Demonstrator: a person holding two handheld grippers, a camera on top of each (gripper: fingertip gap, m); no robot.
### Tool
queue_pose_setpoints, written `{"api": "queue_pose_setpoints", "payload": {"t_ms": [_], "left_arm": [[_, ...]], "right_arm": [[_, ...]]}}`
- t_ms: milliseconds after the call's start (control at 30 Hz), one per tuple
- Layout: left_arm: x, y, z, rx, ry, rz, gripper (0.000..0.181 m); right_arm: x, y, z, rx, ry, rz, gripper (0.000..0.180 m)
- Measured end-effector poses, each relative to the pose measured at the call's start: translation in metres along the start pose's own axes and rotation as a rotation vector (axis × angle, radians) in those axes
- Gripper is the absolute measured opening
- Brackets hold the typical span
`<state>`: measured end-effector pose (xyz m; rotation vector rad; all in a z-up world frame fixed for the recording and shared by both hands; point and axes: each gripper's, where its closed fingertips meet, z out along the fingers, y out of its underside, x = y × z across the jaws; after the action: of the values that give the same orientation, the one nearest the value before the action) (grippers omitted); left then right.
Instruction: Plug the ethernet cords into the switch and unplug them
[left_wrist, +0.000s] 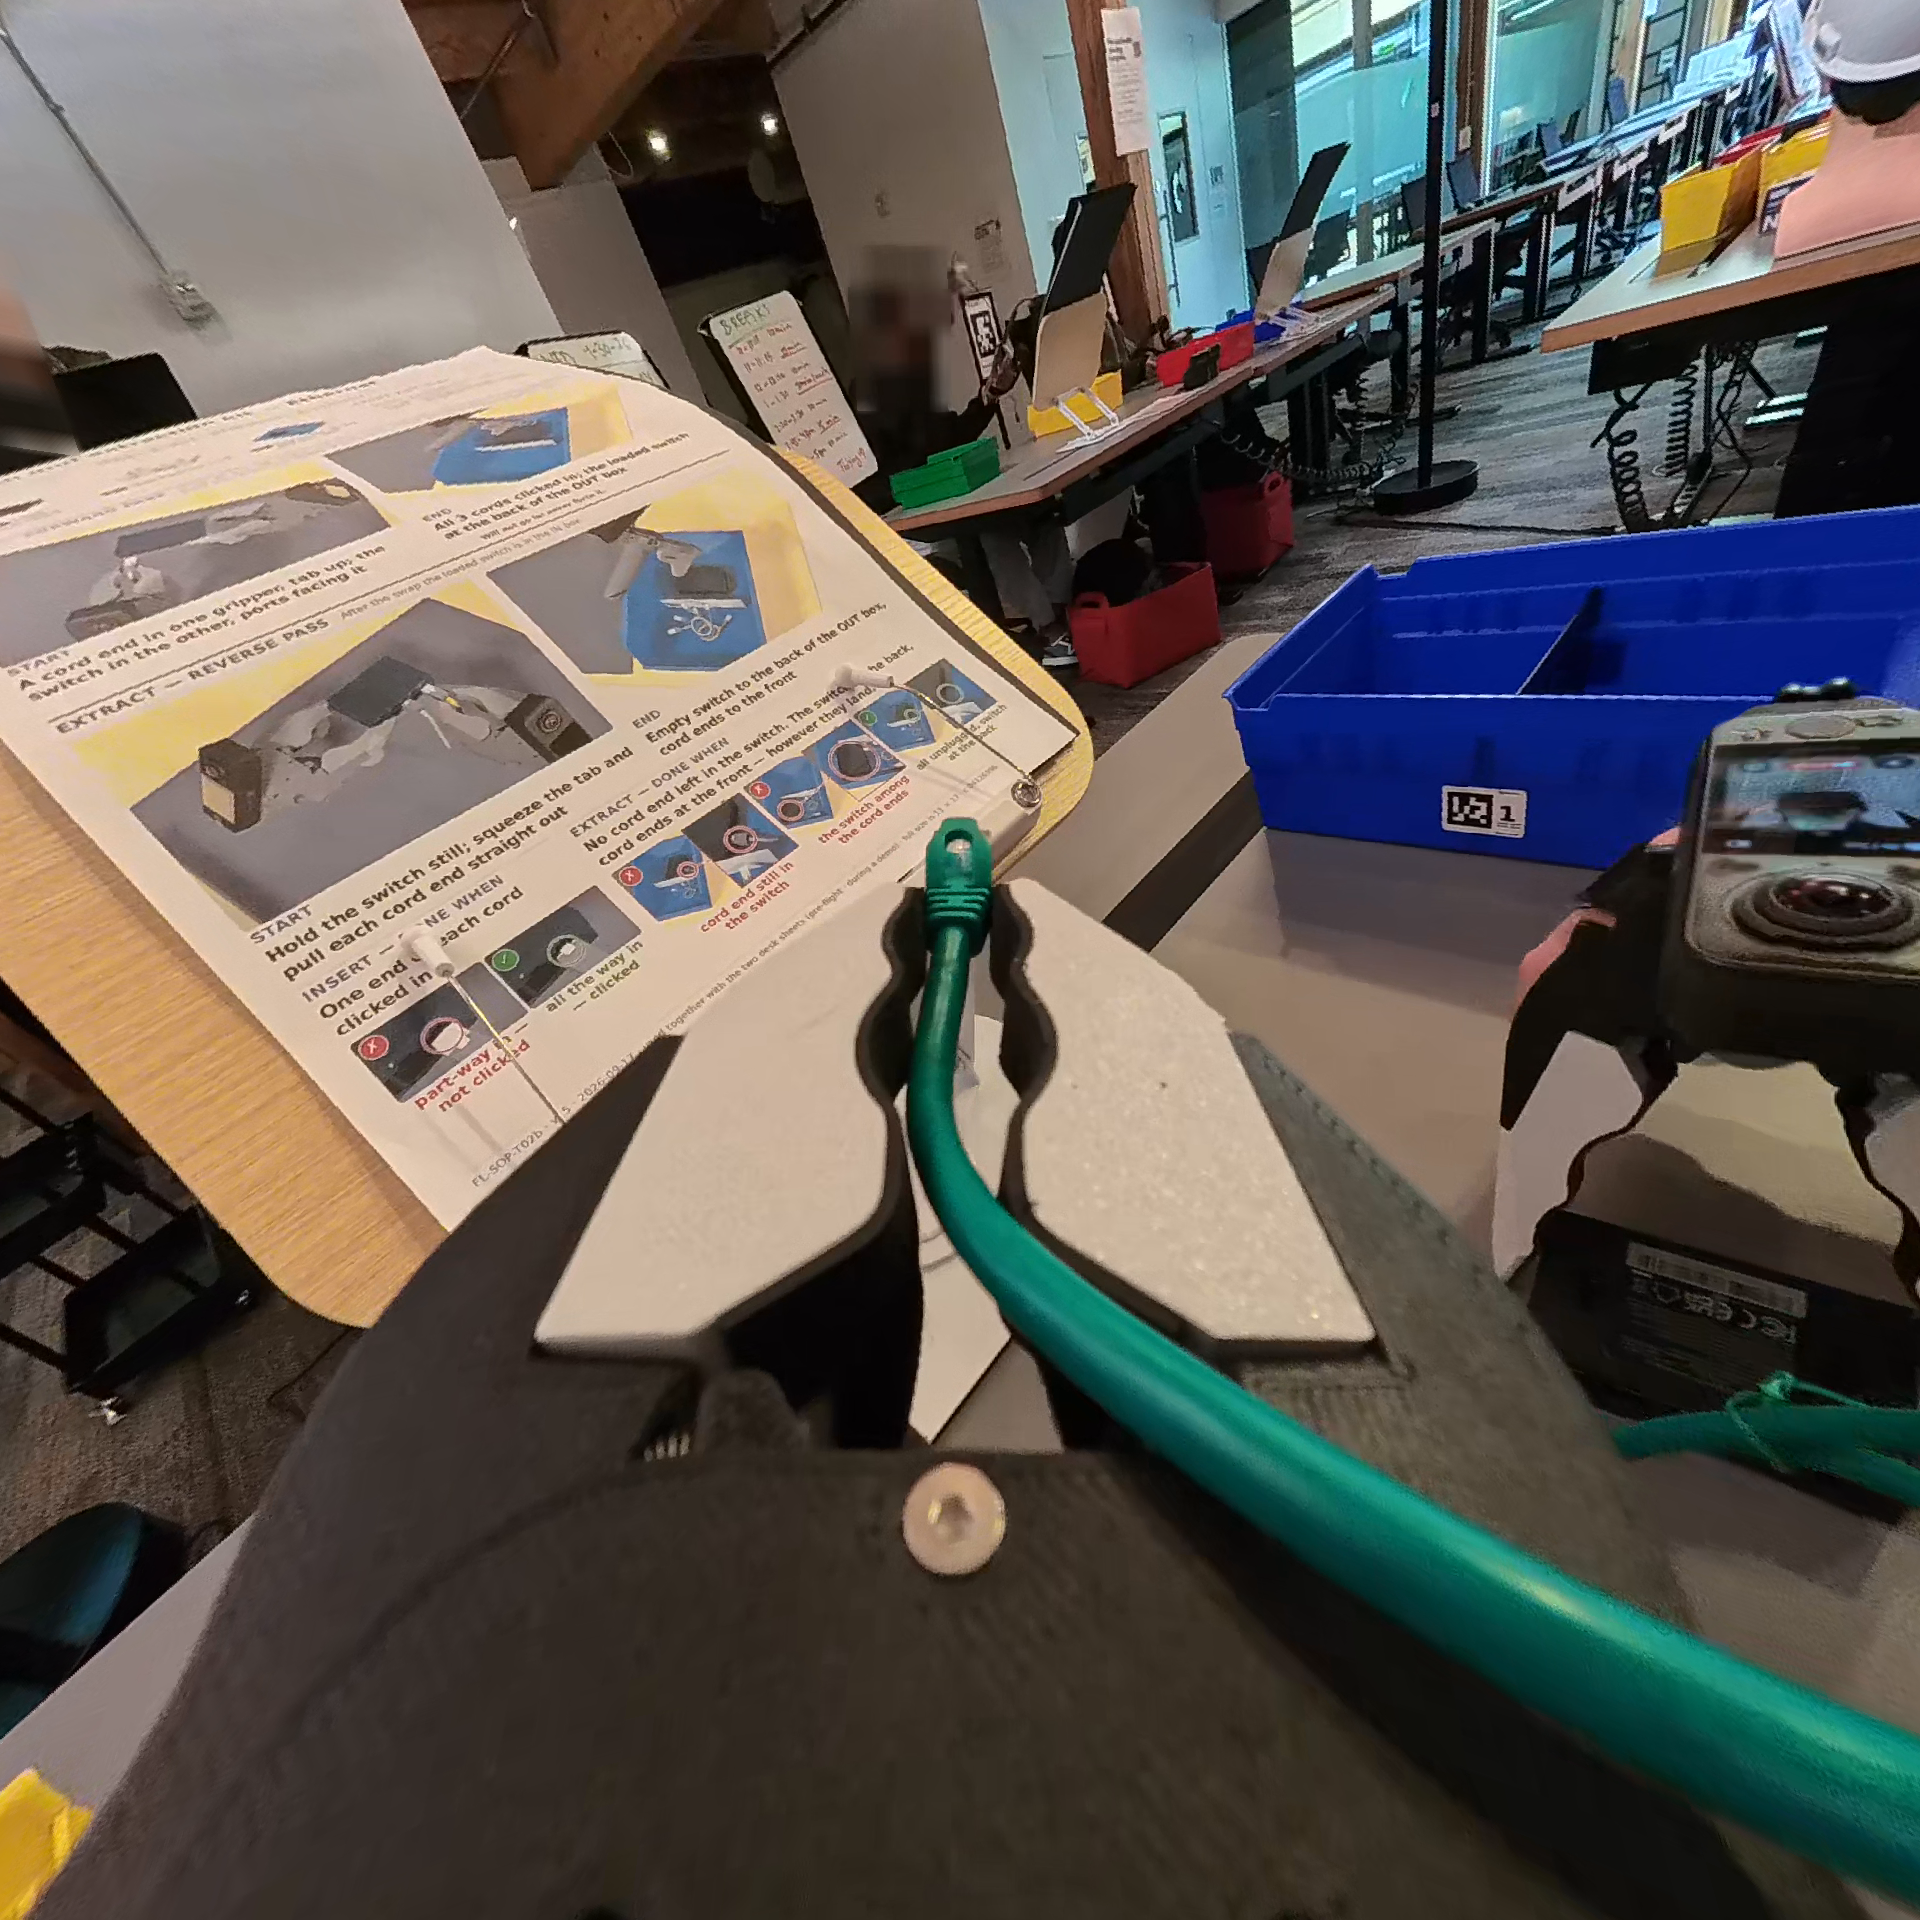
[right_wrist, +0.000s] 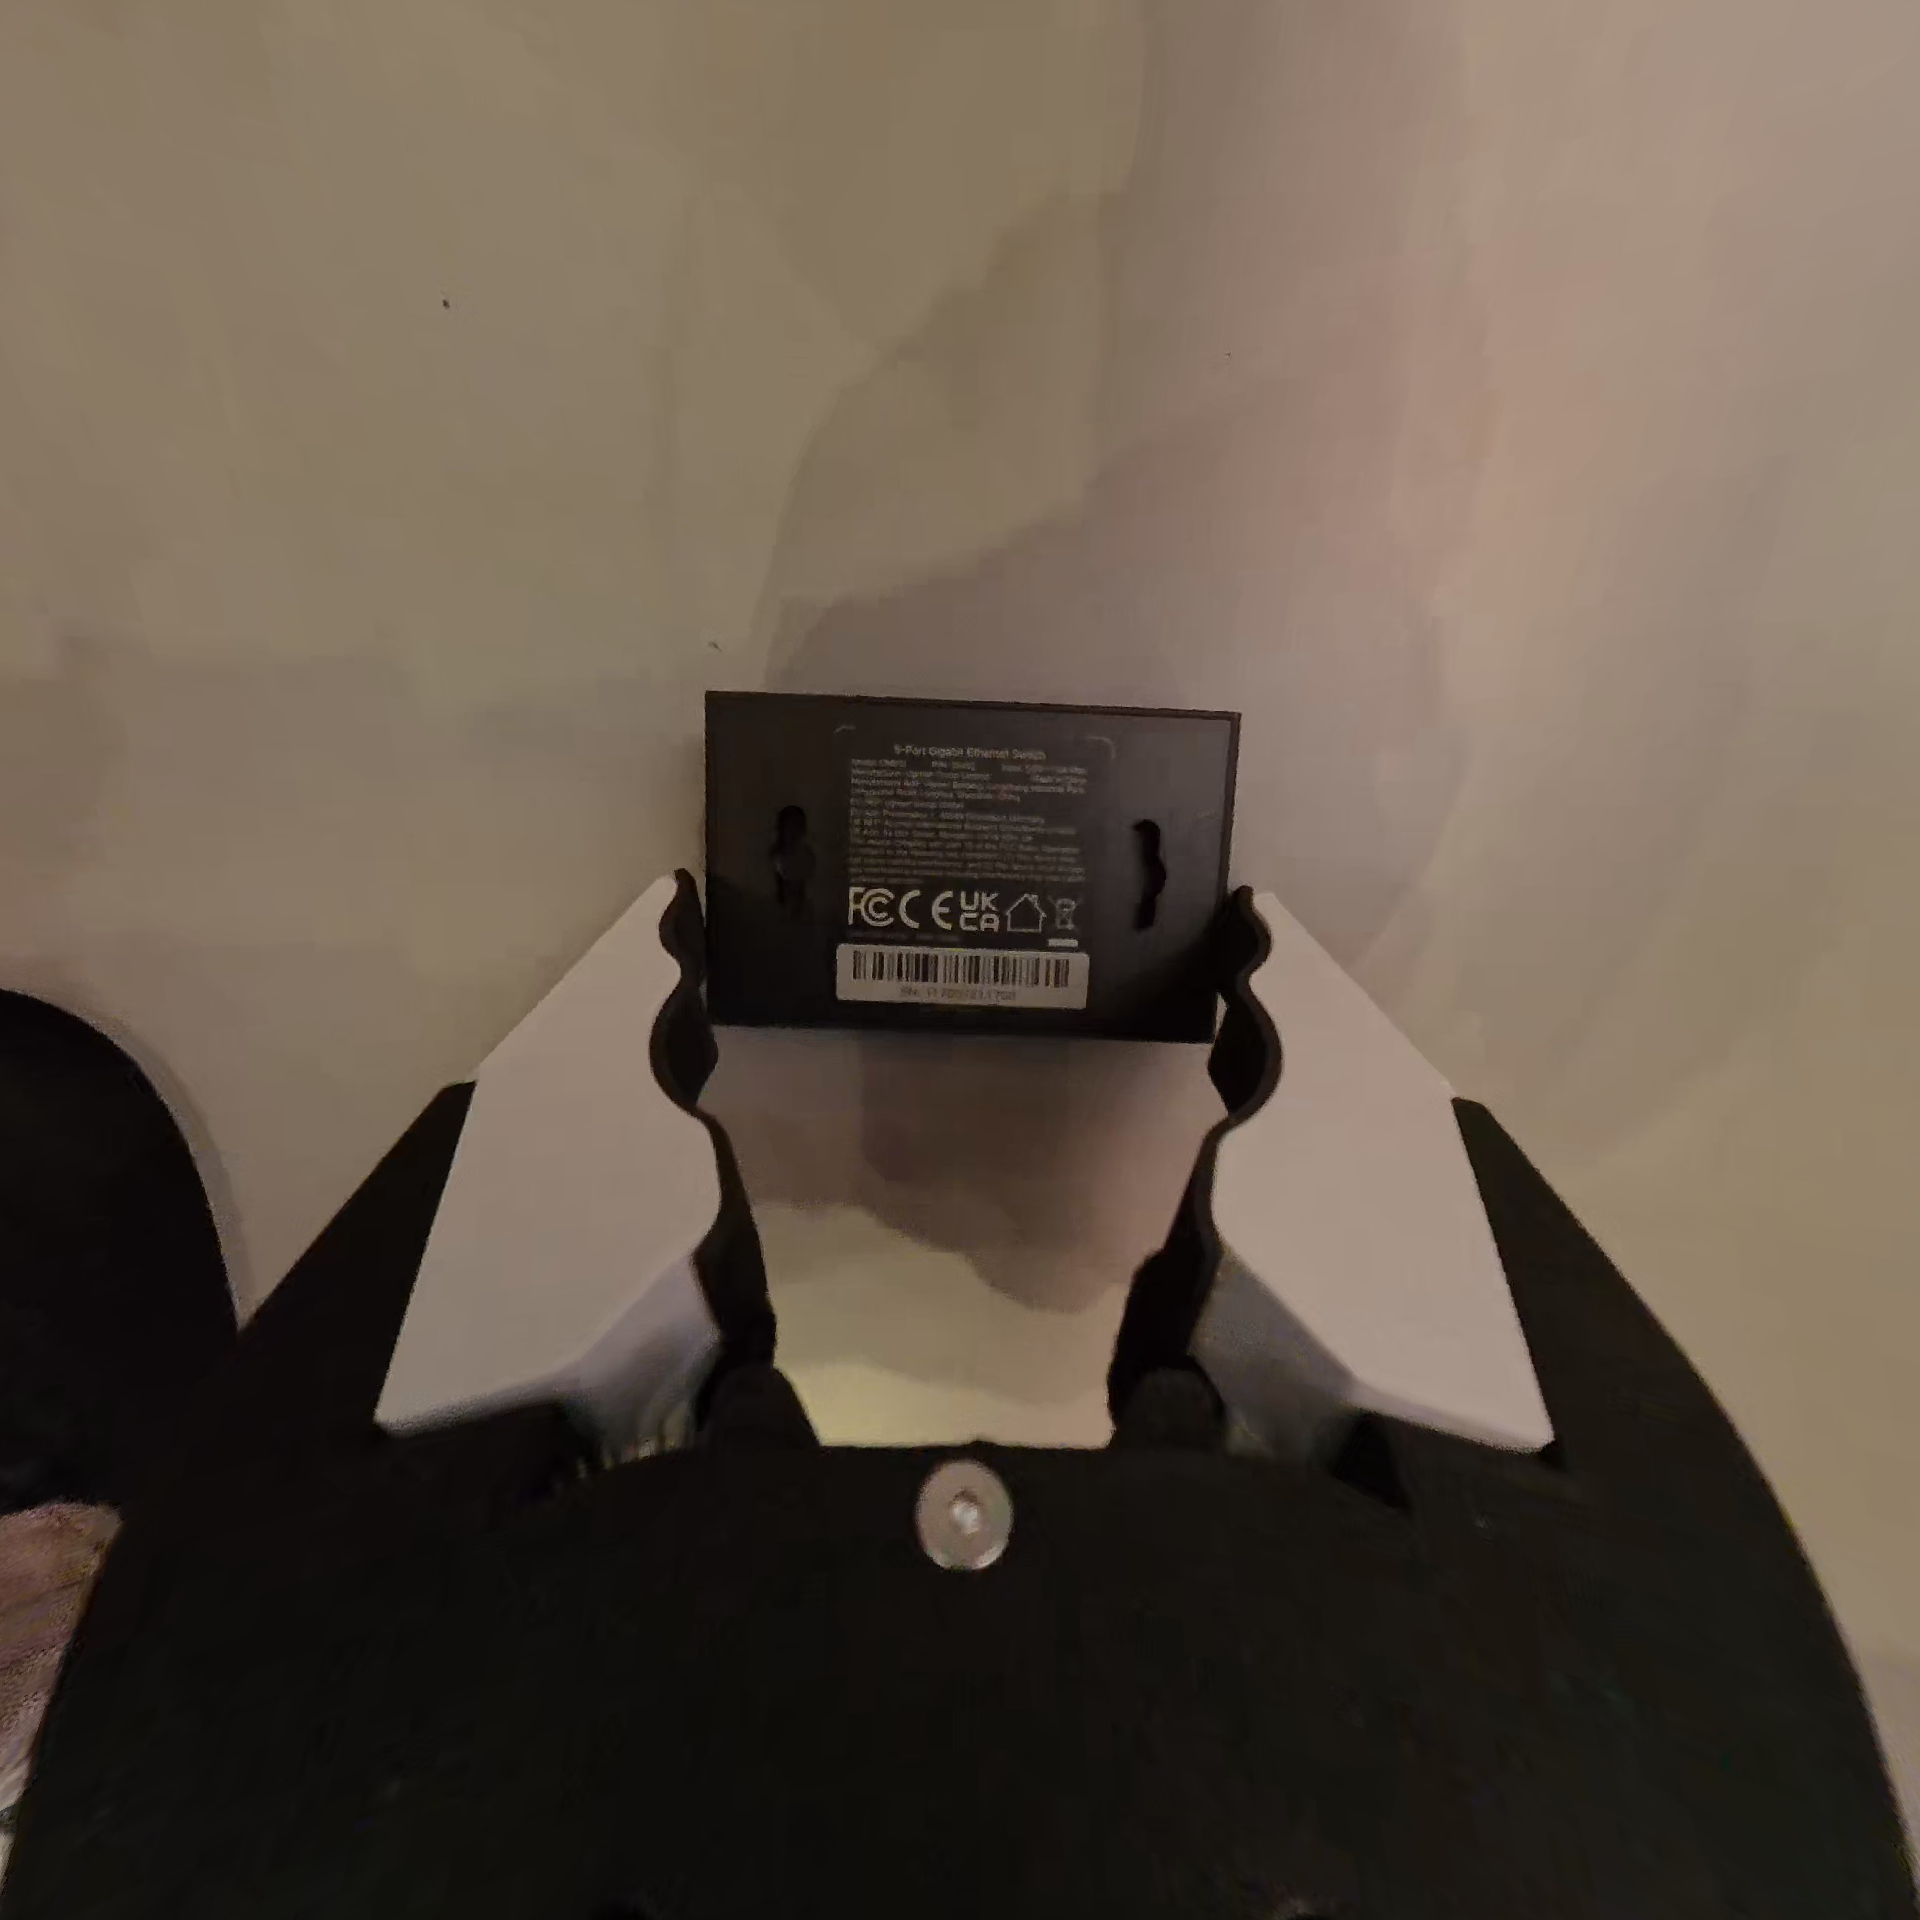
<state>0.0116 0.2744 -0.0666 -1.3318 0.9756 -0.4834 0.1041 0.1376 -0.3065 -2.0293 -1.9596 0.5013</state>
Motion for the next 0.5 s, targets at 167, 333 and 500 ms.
{"api": "queue_pose_setpoints", "payload": {"t_ms": [167,333,500], "left_arm": [[0.001,0.000,0.001,0.002,0.004,-0.006,0.012],[0.005,0.003,0.004,-0.008,0.013,0.004,0.012],[0.009,0.005,0.007,-0.016,0.017,0.013,0.012]], "right_arm": [[0.000,-0.003,-0.010,0.079,0.000,0.028,0.097],[0.004,0.003,-0.017,0.062,0.023,0.044,0.097],[0.002,0.021,-0.007,-0.080,0.037,0.030,0.097]]}}
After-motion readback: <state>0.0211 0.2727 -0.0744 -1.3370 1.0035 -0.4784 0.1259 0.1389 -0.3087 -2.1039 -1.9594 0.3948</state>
